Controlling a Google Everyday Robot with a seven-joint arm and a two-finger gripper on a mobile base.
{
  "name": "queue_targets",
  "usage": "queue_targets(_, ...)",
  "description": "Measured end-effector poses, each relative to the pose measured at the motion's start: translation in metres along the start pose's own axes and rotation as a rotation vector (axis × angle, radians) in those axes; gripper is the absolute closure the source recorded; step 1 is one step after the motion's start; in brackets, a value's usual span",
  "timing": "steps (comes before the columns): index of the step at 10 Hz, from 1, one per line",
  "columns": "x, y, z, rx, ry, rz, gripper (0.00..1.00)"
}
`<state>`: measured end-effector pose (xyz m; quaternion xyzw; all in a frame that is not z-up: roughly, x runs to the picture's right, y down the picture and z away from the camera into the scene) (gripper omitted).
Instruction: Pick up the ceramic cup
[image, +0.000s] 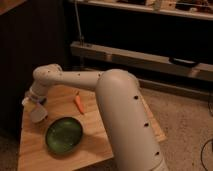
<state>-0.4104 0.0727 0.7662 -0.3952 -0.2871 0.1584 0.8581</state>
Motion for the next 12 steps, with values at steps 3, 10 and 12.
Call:
queue_targets(3,-0.032,0.009,-0.042,0.002,-0.003,0.0,1.0)
queue_targets(10,-0.065,0.018,-0.085,0.002,-0.002,0.0,1.0)
queue_targets(12,-0.07,0.02,-0.091,0.002,-0.003,0.0,1.0)
